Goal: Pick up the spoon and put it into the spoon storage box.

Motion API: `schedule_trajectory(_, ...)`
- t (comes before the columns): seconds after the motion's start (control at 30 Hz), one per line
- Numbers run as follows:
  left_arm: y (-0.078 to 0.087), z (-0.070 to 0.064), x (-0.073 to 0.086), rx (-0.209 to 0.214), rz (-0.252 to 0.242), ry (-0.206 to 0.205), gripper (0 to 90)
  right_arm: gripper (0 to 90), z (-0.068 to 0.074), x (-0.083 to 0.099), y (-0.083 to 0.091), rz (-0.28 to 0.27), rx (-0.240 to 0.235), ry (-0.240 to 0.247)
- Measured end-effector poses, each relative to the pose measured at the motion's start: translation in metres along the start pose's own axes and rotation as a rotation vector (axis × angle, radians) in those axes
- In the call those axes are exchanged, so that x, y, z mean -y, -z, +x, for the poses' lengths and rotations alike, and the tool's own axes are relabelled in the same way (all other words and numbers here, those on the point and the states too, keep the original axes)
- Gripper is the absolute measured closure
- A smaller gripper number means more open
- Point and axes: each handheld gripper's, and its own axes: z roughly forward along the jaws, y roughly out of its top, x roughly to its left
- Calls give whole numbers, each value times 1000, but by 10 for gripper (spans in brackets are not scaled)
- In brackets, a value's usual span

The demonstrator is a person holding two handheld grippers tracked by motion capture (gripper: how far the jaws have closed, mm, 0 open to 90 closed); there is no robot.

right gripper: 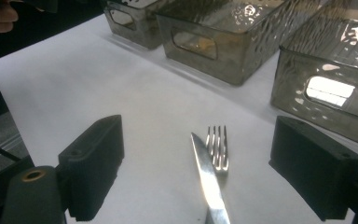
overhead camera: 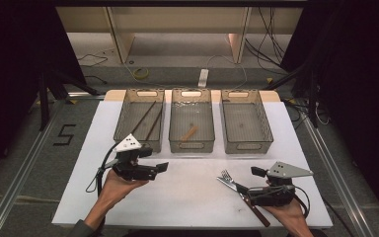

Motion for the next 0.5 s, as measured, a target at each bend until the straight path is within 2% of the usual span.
schedule_trajectory(0.17,3,0,7,-22,5,-8,176,180,-3,1,0,52,11,9)
schedule_trajectory(0.5,11,-1,14,-23,-4,-8,176,180,-8,4,1,144,44,28)
